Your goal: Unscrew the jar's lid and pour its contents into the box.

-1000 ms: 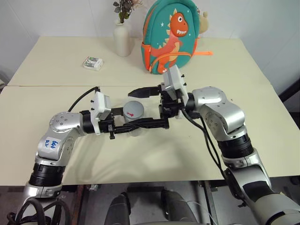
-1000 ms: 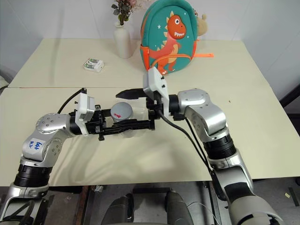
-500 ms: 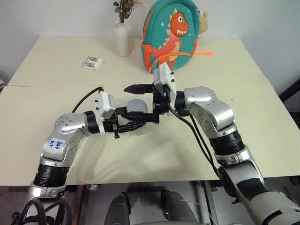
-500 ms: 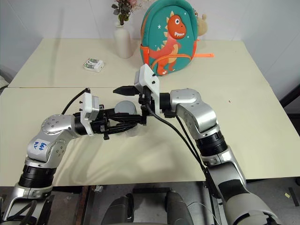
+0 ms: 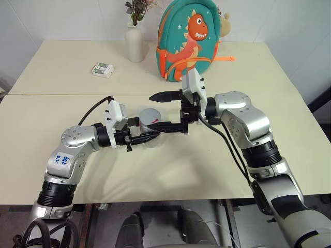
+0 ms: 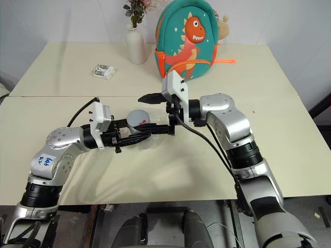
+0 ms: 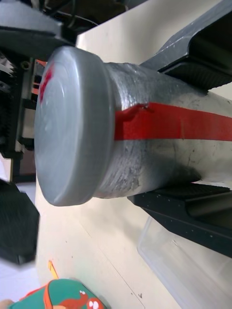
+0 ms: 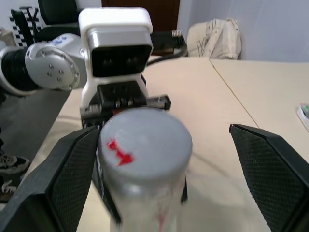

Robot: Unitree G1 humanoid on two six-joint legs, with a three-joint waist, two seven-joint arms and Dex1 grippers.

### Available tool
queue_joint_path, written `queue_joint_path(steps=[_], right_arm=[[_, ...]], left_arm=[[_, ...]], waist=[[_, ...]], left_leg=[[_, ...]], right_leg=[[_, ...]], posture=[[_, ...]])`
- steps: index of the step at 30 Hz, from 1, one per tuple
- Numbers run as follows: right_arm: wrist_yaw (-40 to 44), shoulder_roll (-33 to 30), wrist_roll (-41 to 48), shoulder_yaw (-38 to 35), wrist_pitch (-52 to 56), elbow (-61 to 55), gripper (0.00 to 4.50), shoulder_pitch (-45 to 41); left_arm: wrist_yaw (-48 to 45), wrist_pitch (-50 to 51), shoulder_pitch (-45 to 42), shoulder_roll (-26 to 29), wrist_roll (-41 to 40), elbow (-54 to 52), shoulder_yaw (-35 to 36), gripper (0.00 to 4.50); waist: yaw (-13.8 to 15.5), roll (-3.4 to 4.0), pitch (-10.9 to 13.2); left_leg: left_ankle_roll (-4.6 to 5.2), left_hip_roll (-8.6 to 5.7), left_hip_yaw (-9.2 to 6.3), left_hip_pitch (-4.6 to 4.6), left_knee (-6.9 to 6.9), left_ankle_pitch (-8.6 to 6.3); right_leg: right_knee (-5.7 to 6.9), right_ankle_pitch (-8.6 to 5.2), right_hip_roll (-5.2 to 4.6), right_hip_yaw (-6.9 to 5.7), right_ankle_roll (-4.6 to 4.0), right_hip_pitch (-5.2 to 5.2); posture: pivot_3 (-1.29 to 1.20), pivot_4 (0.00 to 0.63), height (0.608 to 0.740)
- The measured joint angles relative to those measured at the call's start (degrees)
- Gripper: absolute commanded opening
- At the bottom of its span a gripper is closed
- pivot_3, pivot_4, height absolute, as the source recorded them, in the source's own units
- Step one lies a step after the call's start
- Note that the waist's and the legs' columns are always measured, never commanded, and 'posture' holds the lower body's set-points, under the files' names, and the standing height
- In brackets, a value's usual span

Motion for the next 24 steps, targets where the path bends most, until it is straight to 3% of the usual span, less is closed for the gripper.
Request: queue_joint_path(steps=[5,14,24], right_arm=[[-1.4,-4.1,-0.8,-5.9,0.1,4.0,4.48,1.1],[4.1,-4.5,5.1,-6.8,6.5,-0.9,4.48,2.2],[-3.2,3.6,3.5,-2.2,8.5,-7.1,4.48,2.3]], left_arm=[[-2.1,-0.4,0.8,0.0,-0.2,-1.8,0.1,2.01],[-2.4,-0.4,0.8,-0.1,-0.2,-1.9,0.2,2.01],[-2.1,-0.3,0.8,-1.1,-0.1,-1.9,0.1,2.01]], waist=[[0.1,0.0,0.0],[-0.2,0.01,0.0],[-0.1,0.01,0.0]], left_leg=[[0.0,-0.02,0.02,-0.01,-0.01,0.0],[0.0,0.04,0.01,0.01,-0.04,0.0],[0.0,0.04,0.01,0.0,-0.01,0.0]], right_leg=[[-0.08,0.0,-0.02,0.02,0.0,0.01],[-0.02,-0.01,0.08,0.06,0.02,-0.01],[0.02,-0.01,0.06,0.06,0.02,-0.02]], posture=[[0.0,0.15,0.74],[0.0,0.15,0.74],[0.0,0.15,0.74]])
